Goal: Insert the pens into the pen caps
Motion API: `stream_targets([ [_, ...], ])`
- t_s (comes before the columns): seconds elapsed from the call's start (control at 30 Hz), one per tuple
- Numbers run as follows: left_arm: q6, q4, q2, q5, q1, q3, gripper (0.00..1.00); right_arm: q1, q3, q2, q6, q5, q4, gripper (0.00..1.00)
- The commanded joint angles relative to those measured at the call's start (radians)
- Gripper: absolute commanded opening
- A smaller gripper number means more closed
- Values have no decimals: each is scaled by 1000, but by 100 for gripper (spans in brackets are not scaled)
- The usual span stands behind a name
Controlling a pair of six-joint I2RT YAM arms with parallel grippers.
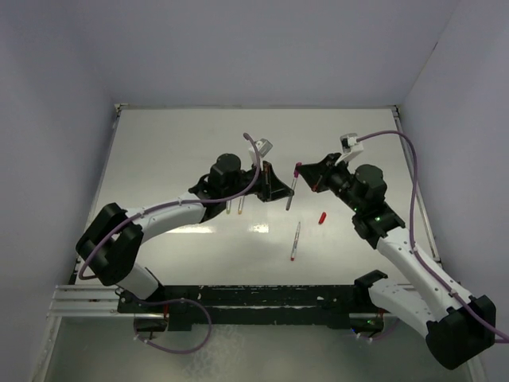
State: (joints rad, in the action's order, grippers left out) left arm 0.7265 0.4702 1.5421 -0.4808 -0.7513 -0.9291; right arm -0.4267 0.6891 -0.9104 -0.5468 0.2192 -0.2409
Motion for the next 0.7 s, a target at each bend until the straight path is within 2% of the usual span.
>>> stream_targets([
  [0.0,37,276,-16,161,73,-122,0,-52,-37,-7,21,150,209,0],
  [0.23,12,185,-17,95,71,-123,0,-52,-25,13,-1,-5,174,0],
  [0.27,-1,157,-19,86,65,-119,0,-52,-19,18,-1,-26,159,6],
  [0.33,-40,71,-24,93,39,-110,0,-52,1,25,4,-66,118,33],
  [0.4,-83,-28,-35,121,17,-93,0,-52,37,28,17,-106,112,45],
  [0.5,-128,-174,-47,172,-1,-73,0,-52,101,45,43,-163,140,52],
  [0.67,-158,-465,-38,301,-2,-95,0,-52,157,110,84,-232,197,54],
])
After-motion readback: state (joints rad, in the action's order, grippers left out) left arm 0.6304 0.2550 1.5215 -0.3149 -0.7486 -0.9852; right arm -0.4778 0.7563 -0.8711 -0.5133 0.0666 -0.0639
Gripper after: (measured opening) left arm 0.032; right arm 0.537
